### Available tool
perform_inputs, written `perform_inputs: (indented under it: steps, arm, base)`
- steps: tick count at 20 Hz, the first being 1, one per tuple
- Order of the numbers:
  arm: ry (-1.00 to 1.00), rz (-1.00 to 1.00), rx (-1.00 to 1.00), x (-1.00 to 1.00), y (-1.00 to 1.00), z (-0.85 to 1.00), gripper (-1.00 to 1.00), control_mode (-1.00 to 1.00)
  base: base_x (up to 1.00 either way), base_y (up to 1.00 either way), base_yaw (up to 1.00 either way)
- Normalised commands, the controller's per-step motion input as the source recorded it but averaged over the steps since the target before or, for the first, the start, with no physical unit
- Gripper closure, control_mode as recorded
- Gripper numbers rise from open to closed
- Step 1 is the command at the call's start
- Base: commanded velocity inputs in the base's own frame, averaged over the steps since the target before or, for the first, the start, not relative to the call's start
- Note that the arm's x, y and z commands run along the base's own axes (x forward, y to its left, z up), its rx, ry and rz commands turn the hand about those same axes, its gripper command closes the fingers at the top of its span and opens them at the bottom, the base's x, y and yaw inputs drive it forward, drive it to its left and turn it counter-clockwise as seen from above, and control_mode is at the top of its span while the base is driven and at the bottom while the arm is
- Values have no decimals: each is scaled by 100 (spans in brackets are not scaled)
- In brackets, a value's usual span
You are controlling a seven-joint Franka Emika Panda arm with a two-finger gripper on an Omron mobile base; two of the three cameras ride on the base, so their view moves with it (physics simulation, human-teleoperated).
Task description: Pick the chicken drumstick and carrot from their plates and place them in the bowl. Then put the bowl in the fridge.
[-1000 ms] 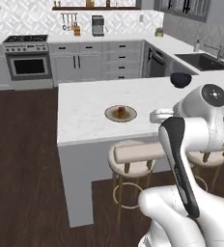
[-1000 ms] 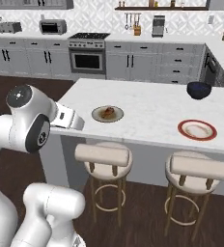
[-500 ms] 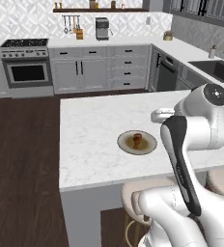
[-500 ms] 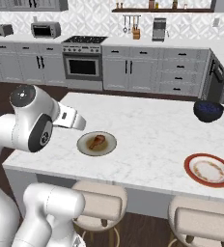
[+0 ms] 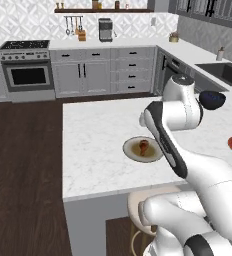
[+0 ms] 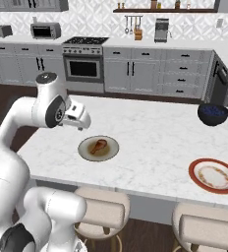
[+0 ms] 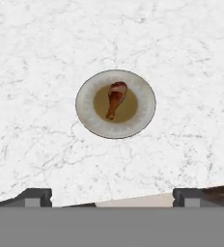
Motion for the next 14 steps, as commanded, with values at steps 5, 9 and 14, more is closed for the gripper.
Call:
perform_inputs:
  steps: [5, 9, 14]
  arm:
    - [12, 0, 1, 36, -7, -69, -100, -100]
    - [12, 0, 0, 36, -13, -74, -100, -100]
    - [12, 0, 0, 42, -24, -57, -100, -100]
  base:
    - [0, 0, 0]
    - [0, 0, 0]
    - [0, 0, 0]
